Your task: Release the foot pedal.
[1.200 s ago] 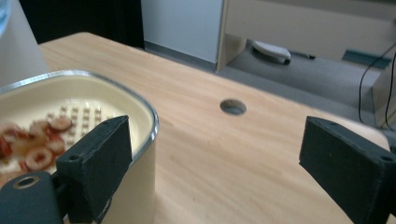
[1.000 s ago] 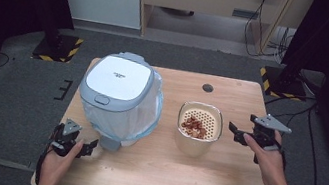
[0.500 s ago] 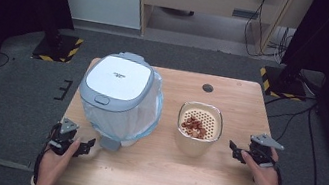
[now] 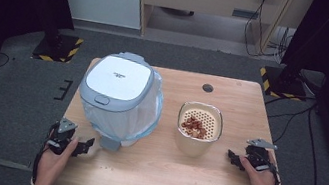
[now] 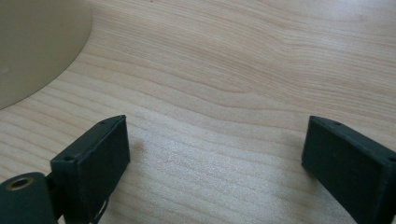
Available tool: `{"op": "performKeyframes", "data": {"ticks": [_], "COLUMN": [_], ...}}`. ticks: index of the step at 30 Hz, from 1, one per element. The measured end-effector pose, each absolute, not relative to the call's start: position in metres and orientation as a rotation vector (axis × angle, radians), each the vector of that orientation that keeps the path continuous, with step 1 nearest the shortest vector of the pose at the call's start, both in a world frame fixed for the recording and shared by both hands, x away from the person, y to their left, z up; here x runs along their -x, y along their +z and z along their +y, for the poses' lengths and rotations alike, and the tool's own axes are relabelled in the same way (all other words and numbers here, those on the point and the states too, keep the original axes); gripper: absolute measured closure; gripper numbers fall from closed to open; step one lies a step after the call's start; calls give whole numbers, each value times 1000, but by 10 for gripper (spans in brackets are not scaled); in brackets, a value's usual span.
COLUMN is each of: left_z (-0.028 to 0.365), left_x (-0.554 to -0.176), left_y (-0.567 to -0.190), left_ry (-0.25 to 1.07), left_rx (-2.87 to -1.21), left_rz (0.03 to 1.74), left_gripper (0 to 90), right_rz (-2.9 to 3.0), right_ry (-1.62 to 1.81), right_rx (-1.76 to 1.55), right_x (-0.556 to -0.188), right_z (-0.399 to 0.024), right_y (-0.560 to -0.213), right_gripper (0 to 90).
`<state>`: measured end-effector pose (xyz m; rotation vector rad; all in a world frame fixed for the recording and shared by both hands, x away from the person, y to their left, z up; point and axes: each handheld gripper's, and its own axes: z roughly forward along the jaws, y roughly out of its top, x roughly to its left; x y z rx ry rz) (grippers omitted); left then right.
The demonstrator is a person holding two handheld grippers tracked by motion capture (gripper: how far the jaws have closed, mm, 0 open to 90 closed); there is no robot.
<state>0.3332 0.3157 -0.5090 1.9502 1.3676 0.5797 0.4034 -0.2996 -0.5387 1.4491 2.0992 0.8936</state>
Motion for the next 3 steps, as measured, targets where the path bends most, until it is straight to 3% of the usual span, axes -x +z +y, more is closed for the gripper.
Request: {"op": "performKeyframes", "data": {"ticks": [3], "left_z": [315], "left_x": [-333], "left_y": [-509], "left_ry": [580], "left_rx": [-1952], "left_rz": [1365], "left_gripper": [88], "right_rz": [2094], "right_ry": [886], "right_rx": [-1455], "right_x": [-403], "right_z": [-299], "right_y": [-539], "right_gripper": [63]}}
